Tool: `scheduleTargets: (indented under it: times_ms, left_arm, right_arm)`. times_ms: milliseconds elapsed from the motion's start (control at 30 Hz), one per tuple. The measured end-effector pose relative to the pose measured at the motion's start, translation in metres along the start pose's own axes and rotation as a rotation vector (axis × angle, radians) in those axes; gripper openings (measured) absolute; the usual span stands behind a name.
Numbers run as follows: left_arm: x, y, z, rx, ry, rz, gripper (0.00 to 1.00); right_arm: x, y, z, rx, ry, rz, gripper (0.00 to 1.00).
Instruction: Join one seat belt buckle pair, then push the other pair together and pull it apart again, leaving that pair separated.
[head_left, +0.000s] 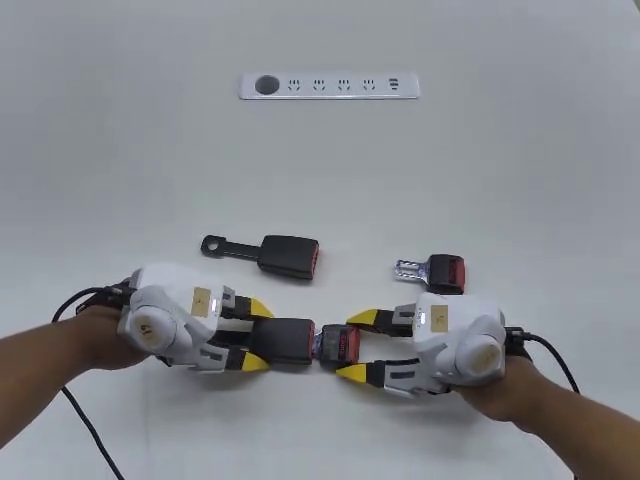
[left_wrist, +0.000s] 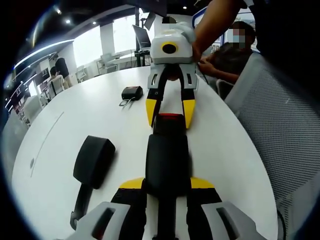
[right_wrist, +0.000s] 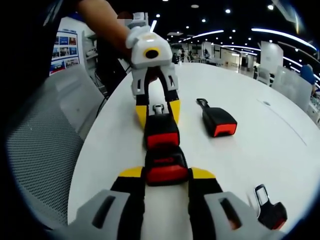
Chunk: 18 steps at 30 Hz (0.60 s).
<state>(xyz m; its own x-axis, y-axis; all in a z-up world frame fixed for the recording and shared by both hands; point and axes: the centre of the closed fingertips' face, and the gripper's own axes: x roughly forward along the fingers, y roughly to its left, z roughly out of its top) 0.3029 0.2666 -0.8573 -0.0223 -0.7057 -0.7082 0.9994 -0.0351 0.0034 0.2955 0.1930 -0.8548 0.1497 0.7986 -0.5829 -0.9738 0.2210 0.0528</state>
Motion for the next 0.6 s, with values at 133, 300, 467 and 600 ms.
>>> scheduleTargets:
  times_ms: [133,300,467,600]
  left_arm:
    - [0.0004,0.0,-0.0003,0.004,0.001,-0.003,0.31]
    - [0.0005,0.0008,-0.0004,-0.001,-0.003,-0.002,0.31]
    - [0.0004,0.0009,0.0002,-0.012,-0.008,0.001,0.32]
    - [0.0012,0.0003,0.0005,-0.007,0.003,0.0,0.33]
  right_arm:
    - [-0.0001,0.0002,0.0,0.0,-0.001,-0.001,0.32]
    - [-0.0001,0.0002,-0.0004,0.005,-0.005,-0.001,0.32]
    - [0.0011,0.0004,-0.0002,-0.009,0.003,-0.003,0.33]
    - [0.0021,0.0015,0.0012,-0.02,0.028,-0.01,0.34]
